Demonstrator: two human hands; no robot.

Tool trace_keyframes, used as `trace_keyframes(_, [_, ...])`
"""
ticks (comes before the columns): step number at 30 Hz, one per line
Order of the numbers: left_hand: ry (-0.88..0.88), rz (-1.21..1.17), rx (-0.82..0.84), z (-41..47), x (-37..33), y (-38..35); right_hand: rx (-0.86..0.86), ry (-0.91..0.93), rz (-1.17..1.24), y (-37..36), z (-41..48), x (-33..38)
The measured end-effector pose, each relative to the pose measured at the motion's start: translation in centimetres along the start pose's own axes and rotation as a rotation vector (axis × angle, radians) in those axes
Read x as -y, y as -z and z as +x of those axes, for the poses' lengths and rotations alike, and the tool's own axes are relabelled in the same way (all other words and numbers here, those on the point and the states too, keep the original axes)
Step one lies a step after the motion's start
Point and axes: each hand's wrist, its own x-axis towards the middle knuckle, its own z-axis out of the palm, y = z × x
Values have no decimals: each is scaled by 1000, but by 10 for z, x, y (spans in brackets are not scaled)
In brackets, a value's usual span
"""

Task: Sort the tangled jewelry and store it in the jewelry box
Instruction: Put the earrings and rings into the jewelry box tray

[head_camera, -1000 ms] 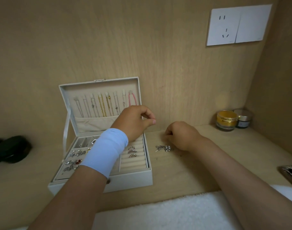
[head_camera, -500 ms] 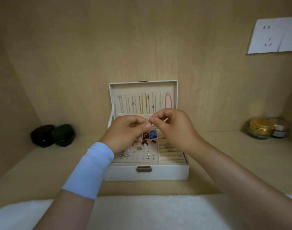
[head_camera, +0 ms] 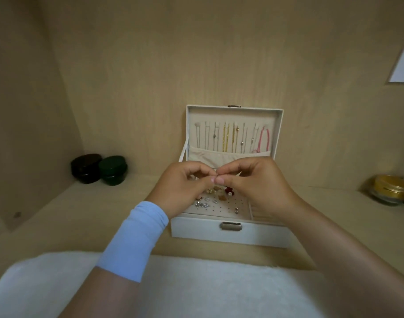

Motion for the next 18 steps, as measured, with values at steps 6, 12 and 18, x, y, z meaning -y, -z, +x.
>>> trace_keyframes(6, [-59, 120, 31, -3, 10, 1, 57, -32, -39, -1, 1, -6])
trace_keyframes(12, [-41, 194, 45, -6, 16, 2, 63, -4, -223, -5, 1, -10])
trace_keyframes(18, [9, 68, -56, -4, 19, 8, 257, 56, -582, 4, -4, -13])
